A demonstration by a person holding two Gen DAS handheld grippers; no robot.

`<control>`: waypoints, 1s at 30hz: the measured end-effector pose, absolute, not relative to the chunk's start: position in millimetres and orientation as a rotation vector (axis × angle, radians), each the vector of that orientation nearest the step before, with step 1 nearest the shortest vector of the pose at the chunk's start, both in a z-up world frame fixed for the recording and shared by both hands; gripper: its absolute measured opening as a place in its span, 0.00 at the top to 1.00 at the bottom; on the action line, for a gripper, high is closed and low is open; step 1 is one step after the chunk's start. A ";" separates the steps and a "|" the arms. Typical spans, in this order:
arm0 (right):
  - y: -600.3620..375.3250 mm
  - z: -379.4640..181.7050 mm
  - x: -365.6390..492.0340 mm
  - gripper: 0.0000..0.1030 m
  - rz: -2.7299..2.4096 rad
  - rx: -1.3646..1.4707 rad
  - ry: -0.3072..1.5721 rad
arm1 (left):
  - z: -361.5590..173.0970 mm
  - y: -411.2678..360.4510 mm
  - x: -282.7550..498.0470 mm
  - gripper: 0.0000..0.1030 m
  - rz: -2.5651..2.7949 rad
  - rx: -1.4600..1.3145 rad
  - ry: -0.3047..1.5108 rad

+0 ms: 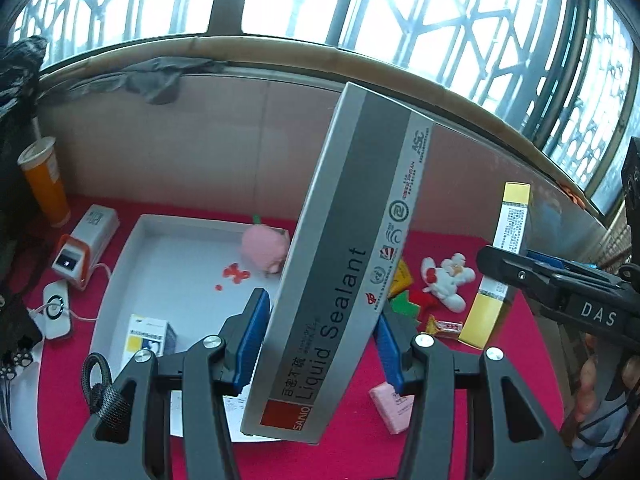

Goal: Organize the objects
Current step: 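Carry the Liquid Sealant and Merck boxes over the white tray with both tools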

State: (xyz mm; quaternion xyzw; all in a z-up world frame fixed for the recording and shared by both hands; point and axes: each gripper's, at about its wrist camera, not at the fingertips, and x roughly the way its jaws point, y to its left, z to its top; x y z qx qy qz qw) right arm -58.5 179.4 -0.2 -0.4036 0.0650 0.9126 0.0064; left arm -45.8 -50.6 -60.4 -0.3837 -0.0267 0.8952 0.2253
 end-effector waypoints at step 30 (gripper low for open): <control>48.2 -28.1 -122.0 0.33 2.949 -1.514 -0.131 | -97.7 -149.6 -124.6 0.52 2.602 -1.285 -0.147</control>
